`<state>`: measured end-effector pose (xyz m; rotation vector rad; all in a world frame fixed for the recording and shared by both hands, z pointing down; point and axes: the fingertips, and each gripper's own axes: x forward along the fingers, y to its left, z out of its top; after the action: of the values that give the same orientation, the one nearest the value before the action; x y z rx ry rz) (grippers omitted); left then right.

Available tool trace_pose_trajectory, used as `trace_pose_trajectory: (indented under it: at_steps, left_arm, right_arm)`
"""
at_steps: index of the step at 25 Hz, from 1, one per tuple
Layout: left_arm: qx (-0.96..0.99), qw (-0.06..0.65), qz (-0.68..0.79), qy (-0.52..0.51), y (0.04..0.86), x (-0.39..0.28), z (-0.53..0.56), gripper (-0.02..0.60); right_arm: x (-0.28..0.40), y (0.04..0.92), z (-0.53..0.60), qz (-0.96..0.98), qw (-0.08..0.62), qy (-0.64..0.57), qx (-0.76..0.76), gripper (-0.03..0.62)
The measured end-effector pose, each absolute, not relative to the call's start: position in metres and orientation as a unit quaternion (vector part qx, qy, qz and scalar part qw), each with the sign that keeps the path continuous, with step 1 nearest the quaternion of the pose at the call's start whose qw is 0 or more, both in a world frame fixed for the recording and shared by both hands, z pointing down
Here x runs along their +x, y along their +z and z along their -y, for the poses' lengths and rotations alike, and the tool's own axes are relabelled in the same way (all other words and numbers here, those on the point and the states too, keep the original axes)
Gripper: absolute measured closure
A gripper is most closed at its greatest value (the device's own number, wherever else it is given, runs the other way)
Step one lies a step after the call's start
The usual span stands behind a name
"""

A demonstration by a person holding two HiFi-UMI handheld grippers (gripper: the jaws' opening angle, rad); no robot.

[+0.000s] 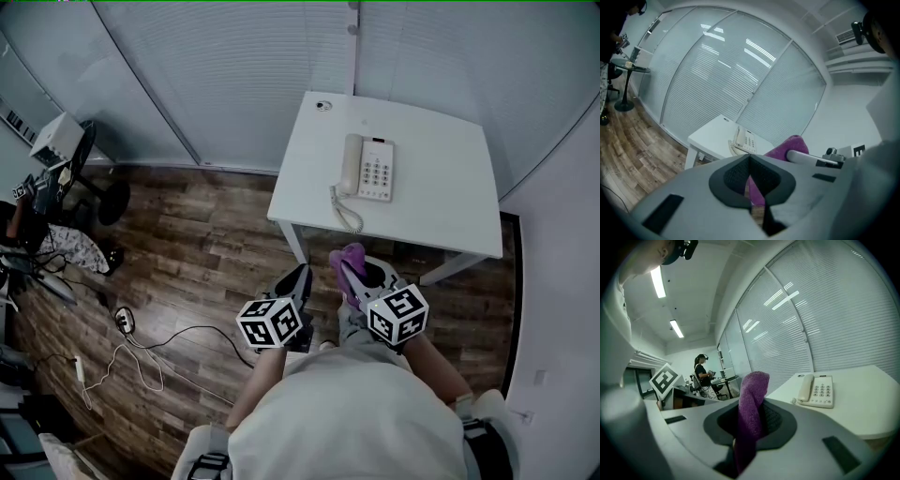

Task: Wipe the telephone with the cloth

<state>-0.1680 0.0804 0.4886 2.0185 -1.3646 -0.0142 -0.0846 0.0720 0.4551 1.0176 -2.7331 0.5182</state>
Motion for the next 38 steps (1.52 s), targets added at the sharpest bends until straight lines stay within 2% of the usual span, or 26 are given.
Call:
trace_pose_trajectory:
  at_steps: [38]
  left_arm:
    - [0.783, 0.346, 0.516, -0.001, 0.491, -0.156, -0.121, 0.561]
  right_arm:
    - [-0.081, 0.456, -0.119, 0.927, 0.095, 0.158, 0.327, 0.534]
